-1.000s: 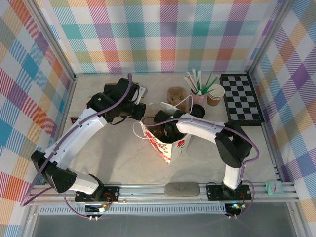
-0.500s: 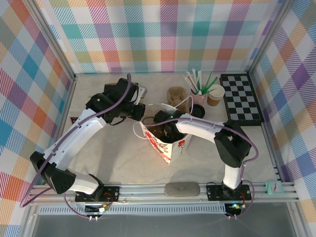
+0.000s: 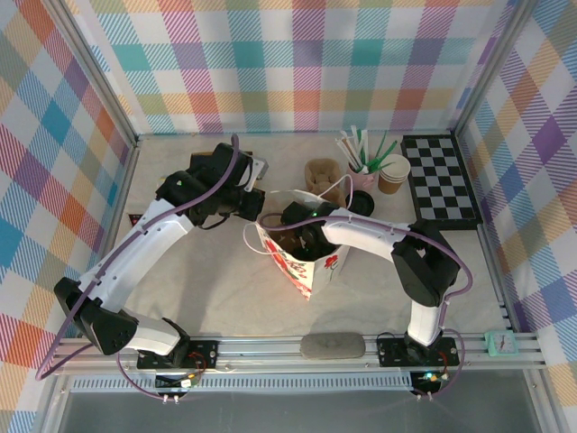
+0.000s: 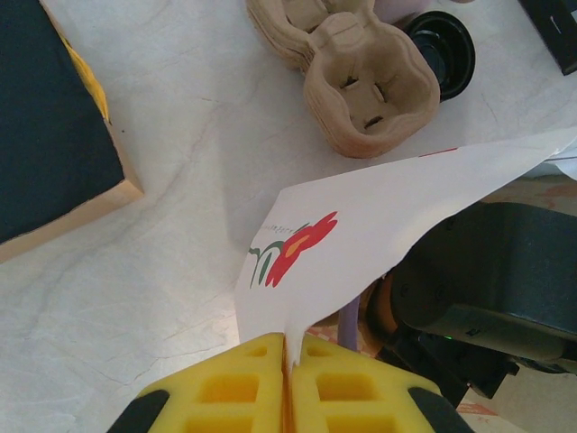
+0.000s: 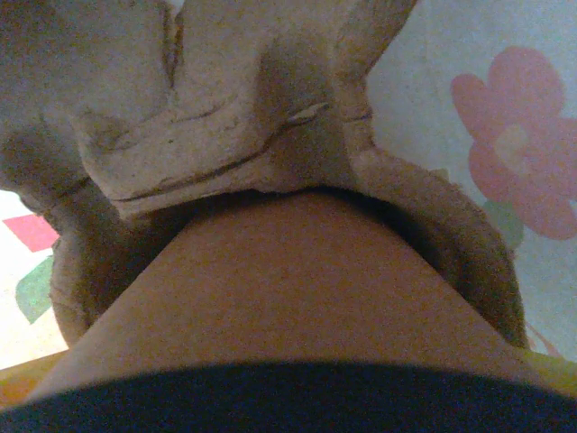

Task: Pack the takeout coffee

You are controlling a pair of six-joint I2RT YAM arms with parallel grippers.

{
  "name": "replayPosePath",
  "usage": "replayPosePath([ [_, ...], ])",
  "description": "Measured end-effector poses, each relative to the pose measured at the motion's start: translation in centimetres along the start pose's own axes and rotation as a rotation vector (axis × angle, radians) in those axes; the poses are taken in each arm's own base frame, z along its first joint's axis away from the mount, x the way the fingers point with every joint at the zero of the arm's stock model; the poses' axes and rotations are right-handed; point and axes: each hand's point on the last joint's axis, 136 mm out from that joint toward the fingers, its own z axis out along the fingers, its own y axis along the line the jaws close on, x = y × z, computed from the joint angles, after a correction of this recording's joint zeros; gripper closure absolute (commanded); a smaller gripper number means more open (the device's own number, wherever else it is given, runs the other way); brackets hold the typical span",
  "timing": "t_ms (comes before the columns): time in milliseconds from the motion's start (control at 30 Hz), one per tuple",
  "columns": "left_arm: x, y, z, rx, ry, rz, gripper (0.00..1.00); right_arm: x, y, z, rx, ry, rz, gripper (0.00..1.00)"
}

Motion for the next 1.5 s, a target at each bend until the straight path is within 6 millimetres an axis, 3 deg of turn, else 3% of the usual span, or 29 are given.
replayPosePath([
  [200, 0.04, 0.04, -0.07, -0.001, -0.001, 0.000, 0.89, 0.02, -0.03, 0.16, 0.000, -0.001, 0.000, 0.63],
  [600, -0.08, 0.27, -0.28, -0.014, -0.011, -0.026, 0.69, -0.02, 0.00, 0.05, -0.002, -0.004, 0.000, 0.55],
  [867, -0.34, 0.30, -0.48, -0.017, -0.020, -0.030, 0.68, -0.04, 0.01, -0.03, -0.002, -0.006, 0.000, 0.41],
  [1233, -0.44, 0.51, -0.52, -0.030, -0.024, -0.030, 0.66, -0.54, 0.02, -0.22, 0.005, -0.018, 0.001, 0.01],
  [1500, -0.44, 0.58, -0.52, -0.033, -0.025, -0.030, 0.62, -0.81, 0.08, -0.40, 0.012, -0.016, -0.006, 0.01],
])
